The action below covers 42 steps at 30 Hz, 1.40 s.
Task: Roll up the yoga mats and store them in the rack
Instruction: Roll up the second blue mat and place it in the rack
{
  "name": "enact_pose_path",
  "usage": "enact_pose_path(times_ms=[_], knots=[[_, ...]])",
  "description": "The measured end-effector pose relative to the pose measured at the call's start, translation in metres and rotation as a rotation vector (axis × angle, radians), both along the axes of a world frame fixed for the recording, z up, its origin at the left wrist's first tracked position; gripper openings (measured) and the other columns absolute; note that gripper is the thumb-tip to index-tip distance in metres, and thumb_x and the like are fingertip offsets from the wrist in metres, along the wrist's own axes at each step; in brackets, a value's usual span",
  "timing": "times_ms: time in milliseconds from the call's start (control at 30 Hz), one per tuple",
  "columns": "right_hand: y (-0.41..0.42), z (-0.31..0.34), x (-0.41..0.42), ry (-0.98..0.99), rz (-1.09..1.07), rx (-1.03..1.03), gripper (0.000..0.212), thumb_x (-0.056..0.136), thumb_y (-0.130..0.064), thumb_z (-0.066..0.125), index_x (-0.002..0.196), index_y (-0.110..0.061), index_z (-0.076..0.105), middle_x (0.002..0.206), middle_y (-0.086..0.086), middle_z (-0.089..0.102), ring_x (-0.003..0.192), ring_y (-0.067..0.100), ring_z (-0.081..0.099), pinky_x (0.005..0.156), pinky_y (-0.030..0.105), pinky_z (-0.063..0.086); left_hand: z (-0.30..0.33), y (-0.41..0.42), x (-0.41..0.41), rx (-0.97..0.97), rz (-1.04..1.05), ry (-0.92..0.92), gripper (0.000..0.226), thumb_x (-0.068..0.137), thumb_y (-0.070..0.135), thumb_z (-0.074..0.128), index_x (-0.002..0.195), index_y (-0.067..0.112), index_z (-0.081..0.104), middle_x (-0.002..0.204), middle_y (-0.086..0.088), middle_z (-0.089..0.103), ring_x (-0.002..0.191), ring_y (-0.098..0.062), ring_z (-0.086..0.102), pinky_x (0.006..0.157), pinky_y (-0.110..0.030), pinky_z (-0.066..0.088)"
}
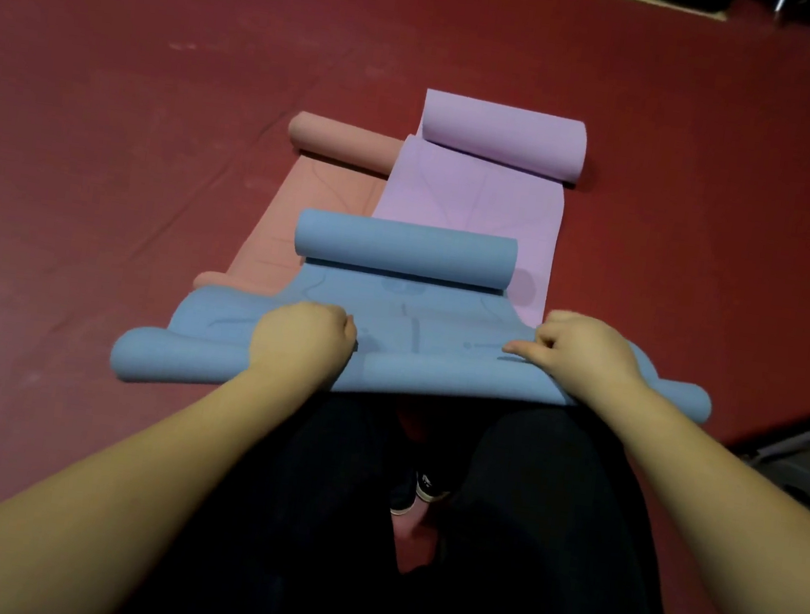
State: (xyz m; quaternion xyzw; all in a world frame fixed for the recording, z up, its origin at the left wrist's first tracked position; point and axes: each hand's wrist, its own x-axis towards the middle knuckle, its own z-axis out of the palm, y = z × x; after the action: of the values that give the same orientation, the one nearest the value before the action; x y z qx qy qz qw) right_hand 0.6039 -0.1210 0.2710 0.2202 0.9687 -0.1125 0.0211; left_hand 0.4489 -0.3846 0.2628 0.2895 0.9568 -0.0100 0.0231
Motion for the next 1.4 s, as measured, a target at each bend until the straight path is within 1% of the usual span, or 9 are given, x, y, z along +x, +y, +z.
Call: enact_pose_path(times_ms=[167, 267, 467, 700, 833, 1000, 1133, 1267, 1400], knots=[[-0.010, -0.003, 0.015, 0.170, 0.126, 0.244, 0.057, 0.090, -0.064, 0.038, 0.052, -0.022, 0.043, 0.062, 0.004, 0.057, 0.063, 0.030, 0.058, 0.050, 0.031, 0.029, 0.001, 0.003, -0.003, -0.135, -0.064, 0.075, 0.027, 0.097, 0.020, 0.044, 0.099, 0.017, 0.071, 0.099, -0.004, 0.063, 0.095, -0.027, 0.054, 0.067, -0.032, 0.030], [-0.027, -0.010, 0.032, 0.307, 0.130, 0.364, 0.051, 0.089, -0.052, 0.050, 0.052, -0.016, 0.050, 0.056, 0.006, 0.054, 0.055, 0.030, 0.058, 0.045, 0.031, 0.030, -0.005, 0.000, -0.011, -0.211, -0.063, -0.050, 0.027, 0.089, 0.013, 0.049, 0.105, 0.020, 0.070, 0.095, -0.002, 0.058, 0.084, -0.027, 0.051, 0.056, -0.027, 0.027], [-0.047, -0.027, 0.046, 0.330, 0.049, 0.434, 0.045, 0.087, -0.051, 0.042, 0.068, -0.012, 0.052, 0.069, 0.008, 0.052, 0.069, 0.033, 0.054, 0.060, 0.038, 0.041, 0.002, 0.004, -0.010, -0.101, -0.010, -0.096, 0.028, 0.098, 0.022, 0.044, 0.075, 0.011, 0.057, 0.074, -0.002, 0.051, 0.075, -0.028, 0.052, 0.060, -0.031, 0.038], [-0.029, -0.011, 0.014, 0.082, -0.122, 0.275, 0.043, 0.099, -0.039, 0.032, 0.085, -0.013, 0.064, 0.095, 0.012, 0.065, 0.091, 0.034, 0.060, 0.072, 0.040, 0.044, 0.008, 0.000, 0.008, 0.131, 0.000, 0.044, 0.052, 0.104, 0.041, 0.034, 0.061, 0.016, 0.049, 0.065, -0.003, 0.050, 0.063, -0.029, 0.047, 0.056, -0.032, 0.031], [-0.015, 0.001, -0.004, -0.115, -0.191, 0.106, 0.037, 0.101, -0.042, 0.029, 0.086, -0.019, 0.053, 0.110, 0.014, 0.066, 0.096, 0.033, 0.060, 0.072, 0.036, 0.039, -0.007, -0.018, 0.017, 0.331, -0.153, 0.213, 0.056, 0.094, 0.042, 0.038, 0.048, 0.012, 0.048, 0.049, -0.010, 0.050, 0.050, -0.032, 0.049, 0.051, -0.035, 0.033], [-0.003, 0.016, -0.024, -0.370, -0.082, -0.054, 0.039, 0.101, -0.040, 0.031, 0.114, -0.019, 0.061, 0.129, 0.012, 0.059, 0.109, 0.028, 0.054, 0.085, 0.033, 0.040, -0.021, -0.020, 0.018, 0.234, -0.130, 0.215, 0.046, 0.095, 0.038, 0.037, 0.059, 0.014, 0.053, 0.059, -0.008, 0.053, 0.059, -0.031, 0.052, 0.058, -0.038, 0.036], [0.001, 0.010, -0.030, -0.270, -0.059, -0.062, 0.042, 0.102, -0.044, 0.035, 0.101, -0.018, 0.068, 0.114, 0.009, 0.061, 0.105, 0.027, 0.055, 0.085, 0.034, 0.043, -0.008, -0.008, -0.005, 0.173, -0.115, 0.129, 0.046, 0.090, 0.027, 0.037, 0.051, 0.011, 0.057, 0.050, -0.008, 0.055, 0.045, -0.030, 0.054, 0.044, -0.031, 0.043], [-0.010, -0.003, -0.016, 0.043, -0.081, 0.200, 0.049, 0.101, -0.045, 0.038, 0.082, -0.012, 0.070, 0.091, 0.009, 0.062, 0.095, 0.031, 0.057, 0.067, 0.035, 0.037, -0.002, 0.009, -0.028, 0.054, -0.032, -0.145, 0.049, 0.105, 0.032, 0.025, 0.095, 0.008, 0.066, 0.104, -0.014, 0.067, 0.092, -0.033, 0.059, 0.076, -0.034, 0.042], [-0.013, -0.011, 0.003, 0.163, -0.053, 0.236, 0.050, 0.097, -0.051, 0.036, 0.072, -0.015, 0.060, 0.076, 0.007, 0.062, 0.081, 0.032, 0.057, 0.065, 0.039, 0.039, -0.001, 0.016, -0.046, -0.012, -0.058, -0.346, 0.041, 0.104, 0.031, 0.022, 0.100, 0.010, 0.058, 0.121, -0.017, 0.060, 0.097, -0.031, 0.051, 0.083, -0.037, 0.037]])
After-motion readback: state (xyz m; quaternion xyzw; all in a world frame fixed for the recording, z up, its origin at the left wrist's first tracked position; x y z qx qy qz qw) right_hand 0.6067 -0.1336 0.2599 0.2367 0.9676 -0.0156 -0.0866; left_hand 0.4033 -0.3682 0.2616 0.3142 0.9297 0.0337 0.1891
